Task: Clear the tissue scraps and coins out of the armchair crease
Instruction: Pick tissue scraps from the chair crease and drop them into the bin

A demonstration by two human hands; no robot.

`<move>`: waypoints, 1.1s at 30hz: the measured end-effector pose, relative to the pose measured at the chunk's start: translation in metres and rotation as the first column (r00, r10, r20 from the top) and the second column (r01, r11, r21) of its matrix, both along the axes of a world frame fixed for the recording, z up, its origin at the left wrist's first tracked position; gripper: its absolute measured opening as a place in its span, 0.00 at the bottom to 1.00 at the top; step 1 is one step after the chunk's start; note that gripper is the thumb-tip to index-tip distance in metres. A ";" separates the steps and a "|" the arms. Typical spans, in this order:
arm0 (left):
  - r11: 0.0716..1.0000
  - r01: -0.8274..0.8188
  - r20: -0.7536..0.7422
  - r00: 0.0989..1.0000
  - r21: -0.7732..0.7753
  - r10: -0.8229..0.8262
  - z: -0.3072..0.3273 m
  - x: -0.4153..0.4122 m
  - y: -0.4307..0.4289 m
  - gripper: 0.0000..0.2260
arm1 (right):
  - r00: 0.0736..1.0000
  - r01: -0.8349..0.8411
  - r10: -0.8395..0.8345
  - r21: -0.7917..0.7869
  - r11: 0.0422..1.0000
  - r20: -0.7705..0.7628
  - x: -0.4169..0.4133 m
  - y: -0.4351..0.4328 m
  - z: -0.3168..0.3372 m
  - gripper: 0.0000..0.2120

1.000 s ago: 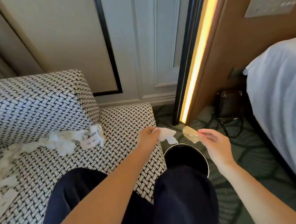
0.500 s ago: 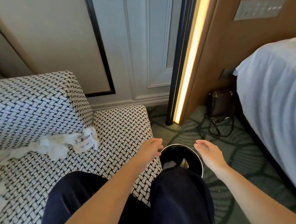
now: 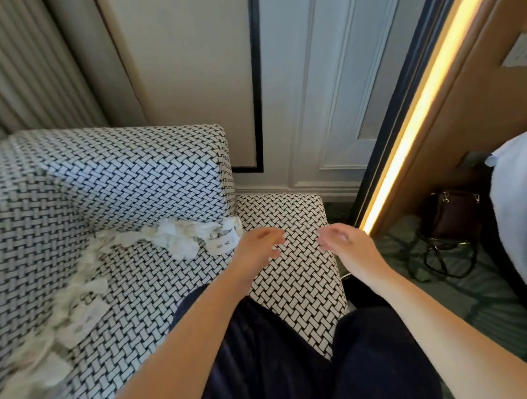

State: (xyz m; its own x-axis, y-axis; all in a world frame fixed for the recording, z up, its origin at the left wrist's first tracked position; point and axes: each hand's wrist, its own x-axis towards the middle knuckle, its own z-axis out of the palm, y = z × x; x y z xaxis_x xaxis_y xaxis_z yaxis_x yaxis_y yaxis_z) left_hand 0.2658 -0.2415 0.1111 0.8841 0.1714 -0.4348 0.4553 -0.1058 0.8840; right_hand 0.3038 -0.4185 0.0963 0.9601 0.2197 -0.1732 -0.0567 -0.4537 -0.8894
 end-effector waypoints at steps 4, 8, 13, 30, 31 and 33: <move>0.982 -0.176 0.021 0.984 -0.067 0.178 0.006 -0.028 0.055 0.11 | 0.984 -0.168 0.167 0.013 0.986 0.069 -0.015 0.067 0.013 0.10; 0.949 -0.304 0.044 0.950 -0.082 0.309 0.003 -0.068 0.108 0.10 | 0.956 -0.283 0.280 0.035 0.958 0.085 -0.042 0.135 0.011 0.10; 0.883 -0.466 0.069 0.880 -0.059 0.469 -0.012 -0.129 0.166 0.10 | 0.884 -0.457 0.449 0.035 0.889 0.129 -0.086 0.213 0.001 0.10; 0.447 -0.887 -0.073 0.456 -0.120 0.887 -0.107 -0.319 0.237 0.07 | 0.480 -0.843 0.877 -0.283 0.458 -0.011 -0.219 0.366 -0.087 0.14; 0.427 -0.897 -0.077 0.437 -0.118 0.896 -0.111 -0.324 0.237 0.07 | 0.456 -0.857 0.890 -0.277 0.434 -0.017 -0.225 0.369 -0.090 0.15; 0.371 -0.923 -0.087 0.381 -0.104 0.921 -0.119 -0.335 0.239 0.07 | 0.394 -0.884 0.917 -0.298 0.360 -0.061 -0.238 0.376 -0.097 0.17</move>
State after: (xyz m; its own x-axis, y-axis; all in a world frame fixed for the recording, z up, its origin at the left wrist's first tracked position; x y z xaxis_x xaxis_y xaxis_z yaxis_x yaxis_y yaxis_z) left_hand -0.0687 -0.0026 -0.0082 0.2061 0.8253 -0.5257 0.2145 0.4861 0.8472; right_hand 0.0657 -0.0426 -0.0012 0.2277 0.9300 -0.2886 0.6026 -0.3674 -0.7084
